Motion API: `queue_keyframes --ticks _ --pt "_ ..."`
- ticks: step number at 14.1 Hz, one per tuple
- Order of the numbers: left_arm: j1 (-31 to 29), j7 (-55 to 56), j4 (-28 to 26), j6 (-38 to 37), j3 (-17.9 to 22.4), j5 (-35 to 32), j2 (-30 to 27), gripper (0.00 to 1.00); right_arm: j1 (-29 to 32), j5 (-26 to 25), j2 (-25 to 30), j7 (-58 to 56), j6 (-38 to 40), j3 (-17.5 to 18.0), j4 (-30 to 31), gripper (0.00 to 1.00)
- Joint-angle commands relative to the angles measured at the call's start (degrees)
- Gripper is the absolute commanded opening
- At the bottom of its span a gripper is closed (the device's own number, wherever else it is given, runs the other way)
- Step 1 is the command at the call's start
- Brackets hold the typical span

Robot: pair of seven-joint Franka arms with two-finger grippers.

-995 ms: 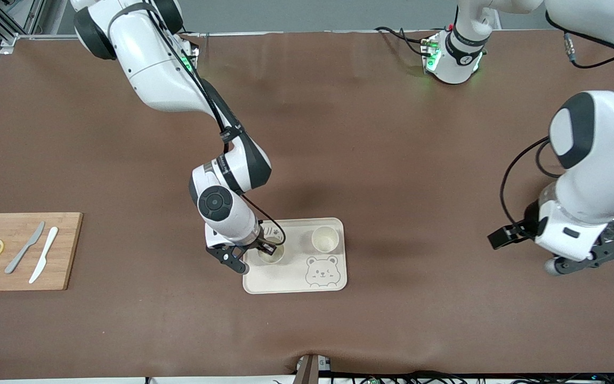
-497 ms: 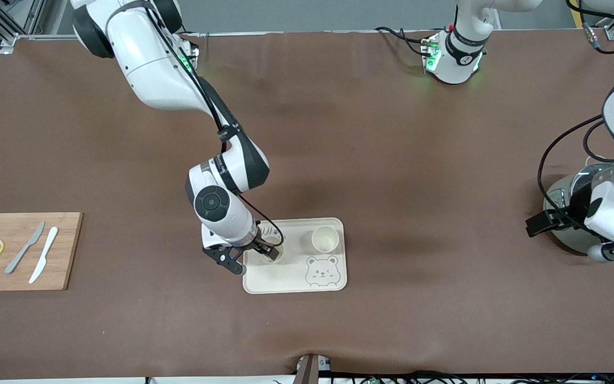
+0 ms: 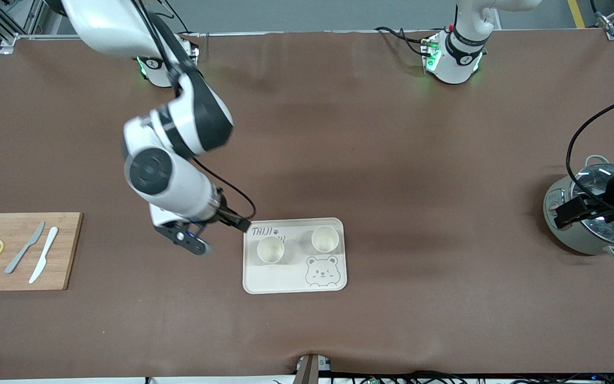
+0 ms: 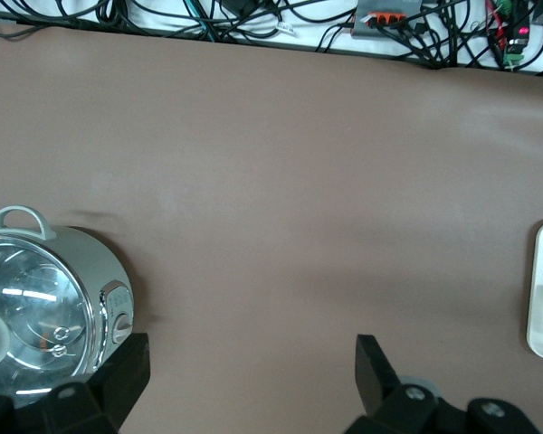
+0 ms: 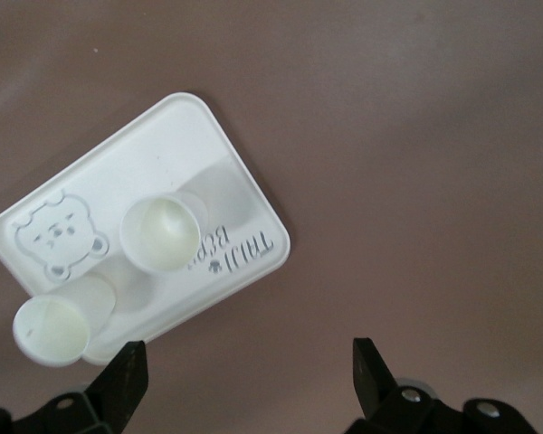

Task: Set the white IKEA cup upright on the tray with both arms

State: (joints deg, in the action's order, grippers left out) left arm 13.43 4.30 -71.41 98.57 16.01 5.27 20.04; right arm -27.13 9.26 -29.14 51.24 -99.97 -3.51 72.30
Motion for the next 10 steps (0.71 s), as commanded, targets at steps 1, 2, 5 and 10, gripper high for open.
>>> queue_keyframes --ticks 1,2,5,10 --pt "0.02 -0.08 -1.01 -0.57 -0.45 -1.05 -1.58 1.00 0.50 1.29 16.43 -1.84 1.79 0.78 13.45 1.00" --pt "-0.07 -0.08 -0.93 -0.66 -0.36 -0.79 -1.84 1.00 0.59 1.29 21.01 -3.24 3.71 0.69 16.09 1.00" --pt "-0.51 -0.43 0.04 -2.33 -0.27 -0.70 -2.46 1.00 5.75 1.20 30.78 -11.75 13.20 0.25 20.06 1.00" --pt "-0.51 -0.43 0.04 -4.16 -0.19 -0.79 -3.78 1.00 18.75 -3.81 40.47 -35.46 13.84 0.17 29.48 1.00"
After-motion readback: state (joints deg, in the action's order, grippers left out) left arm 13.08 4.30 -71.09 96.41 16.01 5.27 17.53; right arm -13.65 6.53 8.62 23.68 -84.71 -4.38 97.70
